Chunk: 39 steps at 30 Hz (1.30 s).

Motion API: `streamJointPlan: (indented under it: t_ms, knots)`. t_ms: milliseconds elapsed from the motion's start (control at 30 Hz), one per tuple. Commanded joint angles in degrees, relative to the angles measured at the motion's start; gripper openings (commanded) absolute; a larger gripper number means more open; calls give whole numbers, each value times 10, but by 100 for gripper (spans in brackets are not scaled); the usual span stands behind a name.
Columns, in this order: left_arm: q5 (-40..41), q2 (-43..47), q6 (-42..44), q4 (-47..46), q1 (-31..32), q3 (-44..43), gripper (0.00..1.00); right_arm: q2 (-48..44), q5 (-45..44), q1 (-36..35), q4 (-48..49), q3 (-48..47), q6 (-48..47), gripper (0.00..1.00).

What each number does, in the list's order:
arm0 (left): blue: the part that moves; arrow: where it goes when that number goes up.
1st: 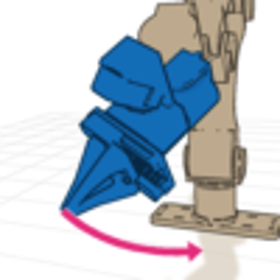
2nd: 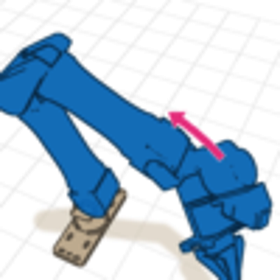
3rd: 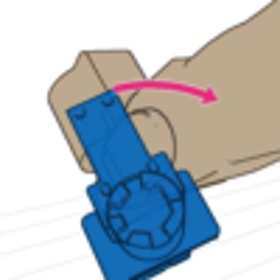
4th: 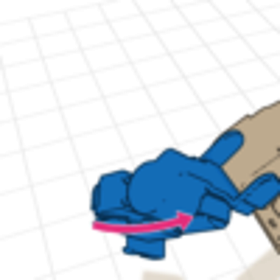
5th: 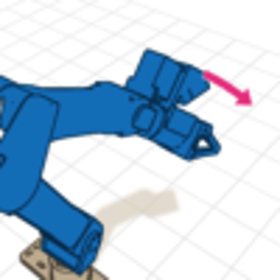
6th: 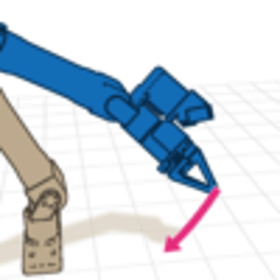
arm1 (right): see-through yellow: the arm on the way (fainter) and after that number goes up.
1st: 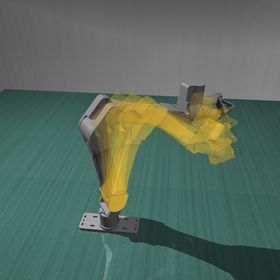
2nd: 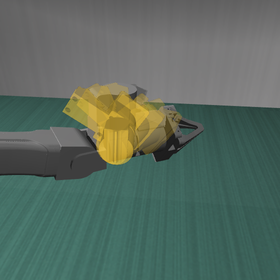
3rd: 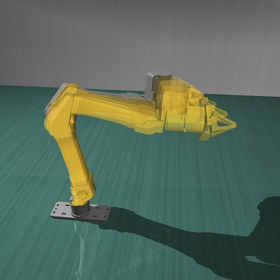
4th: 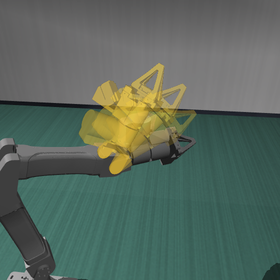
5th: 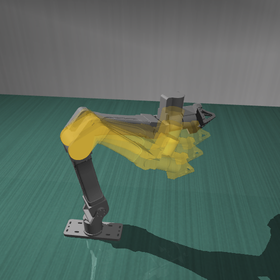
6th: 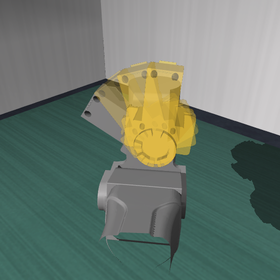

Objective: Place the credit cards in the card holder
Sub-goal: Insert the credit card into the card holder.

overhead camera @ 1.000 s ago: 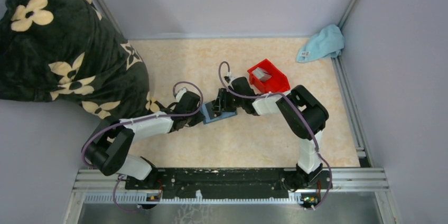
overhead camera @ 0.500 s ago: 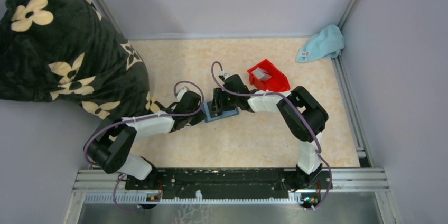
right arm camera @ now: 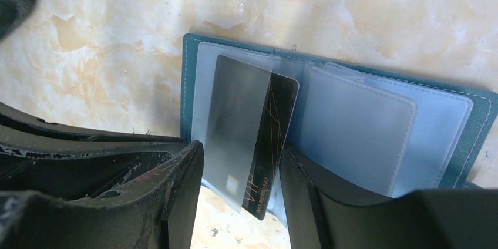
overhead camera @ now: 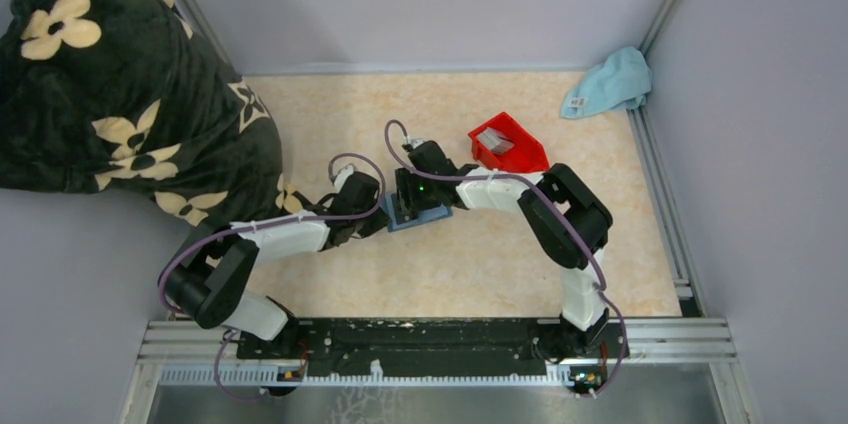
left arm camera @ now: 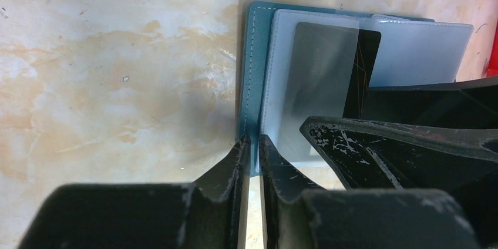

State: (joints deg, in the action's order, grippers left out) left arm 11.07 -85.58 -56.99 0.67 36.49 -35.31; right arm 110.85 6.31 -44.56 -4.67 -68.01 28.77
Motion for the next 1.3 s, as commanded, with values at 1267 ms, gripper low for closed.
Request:
streamJointPlan:
  t_ms: [1267]
  knots:
    - [-21, -33, 13, 40, -7, 69, 17, 183, -254, -66, -257, -156, -43, 64]
